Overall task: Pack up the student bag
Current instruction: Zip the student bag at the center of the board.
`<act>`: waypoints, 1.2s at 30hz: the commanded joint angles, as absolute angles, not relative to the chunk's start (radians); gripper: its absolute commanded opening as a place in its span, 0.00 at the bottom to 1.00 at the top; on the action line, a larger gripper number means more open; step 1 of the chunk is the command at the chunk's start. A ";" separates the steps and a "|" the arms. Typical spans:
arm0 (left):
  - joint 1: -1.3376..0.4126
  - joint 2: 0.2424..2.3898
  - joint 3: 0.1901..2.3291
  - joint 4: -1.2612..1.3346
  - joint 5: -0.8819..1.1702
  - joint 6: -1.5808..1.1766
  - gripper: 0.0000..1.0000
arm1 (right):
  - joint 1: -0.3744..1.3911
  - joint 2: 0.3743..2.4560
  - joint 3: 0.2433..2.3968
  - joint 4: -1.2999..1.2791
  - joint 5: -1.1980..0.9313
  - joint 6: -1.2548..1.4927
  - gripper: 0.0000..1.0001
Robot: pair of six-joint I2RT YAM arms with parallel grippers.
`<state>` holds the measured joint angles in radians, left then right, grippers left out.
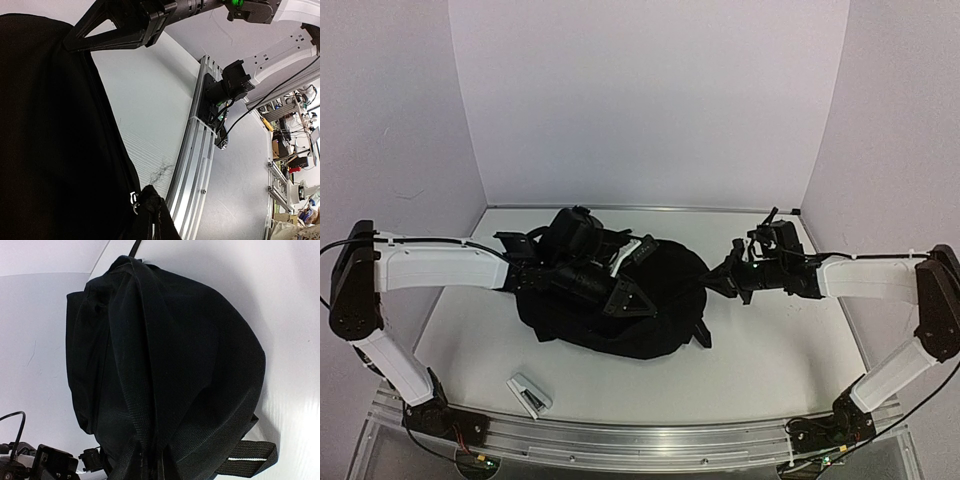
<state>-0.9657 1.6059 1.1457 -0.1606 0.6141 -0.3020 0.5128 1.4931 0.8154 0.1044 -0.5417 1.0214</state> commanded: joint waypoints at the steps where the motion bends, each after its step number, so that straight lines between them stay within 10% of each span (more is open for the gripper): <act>1: -0.974 1.487 1.151 -0.199 0.666 -0.276 0.00 | 0.421 1.517 0.843 0.097 -0.406 0.969 0.00; 19: -0.965 1.439 1.074 -0.228 0.595 -0.267 0.00 | 0.318 1.551 0.949 0.029 -0.441 0.852 0.00; 28: -0.965 1.533 1.129 -0.100 0.651 -0.293 0.00 | 0.355 1.308 0.858 -0.101 -0.458 0.907 0.57; 36: -0.965 1.556 1.144 -0.094 0.672 -0.283 0.00 | 0.571 1.156 0.783 -0.105 -0.388 1.107 0.70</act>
